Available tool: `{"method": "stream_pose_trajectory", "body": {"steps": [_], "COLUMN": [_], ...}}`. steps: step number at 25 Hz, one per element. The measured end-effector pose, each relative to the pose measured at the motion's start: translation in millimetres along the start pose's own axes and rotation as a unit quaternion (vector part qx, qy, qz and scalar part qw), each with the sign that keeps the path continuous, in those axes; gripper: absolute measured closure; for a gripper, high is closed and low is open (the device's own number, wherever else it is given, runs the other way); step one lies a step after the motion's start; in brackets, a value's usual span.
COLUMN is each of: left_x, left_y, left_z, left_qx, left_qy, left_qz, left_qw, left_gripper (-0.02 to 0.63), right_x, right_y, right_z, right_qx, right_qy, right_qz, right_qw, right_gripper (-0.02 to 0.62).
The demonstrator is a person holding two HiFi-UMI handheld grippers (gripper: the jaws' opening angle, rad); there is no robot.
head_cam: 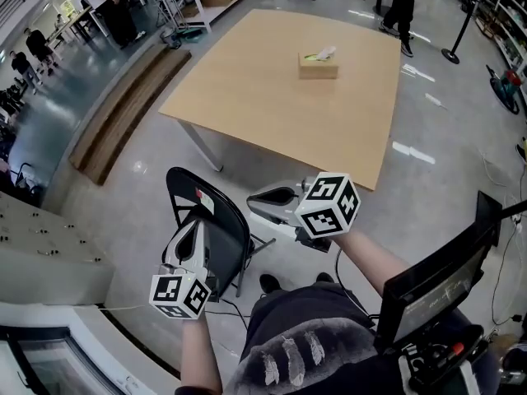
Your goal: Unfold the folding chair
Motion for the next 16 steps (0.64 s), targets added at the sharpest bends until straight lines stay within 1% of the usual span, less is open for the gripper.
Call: {"method": "stream_pose_trajectory", "body": {"steps": [4,7,11,16], "left_x": [11,22,50,83], "left_y": [-2,-6,-14,-30], "left_z": [-53,-79,-95,-103], "left_qx": [-0.012,-0.016,-0.008,0.012], "left_qy": [0.002,0.021,0.063,0.099], "left_qz": [-0.001,0.003,0.010,0.023], "left_qw": [0.9999,0.9996,0.9979,0.9947], "left_gripper": [0.604,0.604,0.604,0.604], "right_x": [24,33,35,41], "right_y": [-20,-38,-59,-66], "right_z": [14,20,31,44], "right_qx": [-0.009,-0.027,-0.043,-0.051], "right_qy": [0.031,0.056,0.085,0.103], "right_qz": [-0.008,-0.009,0.007,0.014], "right_qw": [0.999,0.998,0.995,0.993], "right_gripper": [0.595,0.595,0.595,0.595]}}
Point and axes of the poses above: the fingertips, and each gripper's own axes: x backward along the fingers, z to its left, y out of its top, the point moved 5 cm from there along x, backward along the fingers, and after that the axes turned 1 degree about x, right-handed, at the moved point
